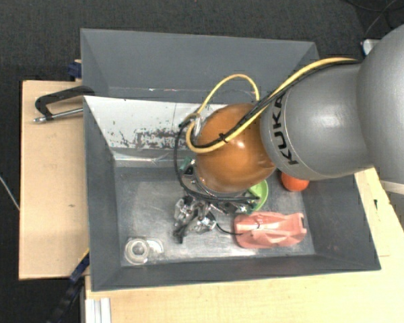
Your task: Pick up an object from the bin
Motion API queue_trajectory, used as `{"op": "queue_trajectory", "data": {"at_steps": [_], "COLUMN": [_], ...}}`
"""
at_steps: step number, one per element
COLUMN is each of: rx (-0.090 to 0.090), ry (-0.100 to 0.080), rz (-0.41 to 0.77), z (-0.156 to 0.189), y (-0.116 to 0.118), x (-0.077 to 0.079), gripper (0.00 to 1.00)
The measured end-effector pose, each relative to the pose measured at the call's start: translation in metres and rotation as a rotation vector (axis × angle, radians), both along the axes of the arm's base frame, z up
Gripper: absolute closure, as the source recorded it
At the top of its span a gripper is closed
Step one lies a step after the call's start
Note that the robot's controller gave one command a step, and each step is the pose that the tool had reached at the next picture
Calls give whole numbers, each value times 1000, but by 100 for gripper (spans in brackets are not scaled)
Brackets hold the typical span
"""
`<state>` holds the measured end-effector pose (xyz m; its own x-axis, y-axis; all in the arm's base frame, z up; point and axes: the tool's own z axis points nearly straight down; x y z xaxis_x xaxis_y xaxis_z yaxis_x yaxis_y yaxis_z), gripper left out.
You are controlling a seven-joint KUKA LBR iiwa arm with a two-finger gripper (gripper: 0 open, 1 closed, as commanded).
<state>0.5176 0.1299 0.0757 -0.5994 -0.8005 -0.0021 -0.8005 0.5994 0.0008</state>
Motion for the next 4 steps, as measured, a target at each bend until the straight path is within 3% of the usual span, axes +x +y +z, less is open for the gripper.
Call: {"op": "queue_trajectory", "data": {"at_steps": [2,3,4], "rx": [2,1,1], "ry": [-6,-8,-9], "rz": [39,38,149], "z": [70,72,74], "y": [-11,-12,4], "x": [5,6,8], "gripper": [100,100,100]}}
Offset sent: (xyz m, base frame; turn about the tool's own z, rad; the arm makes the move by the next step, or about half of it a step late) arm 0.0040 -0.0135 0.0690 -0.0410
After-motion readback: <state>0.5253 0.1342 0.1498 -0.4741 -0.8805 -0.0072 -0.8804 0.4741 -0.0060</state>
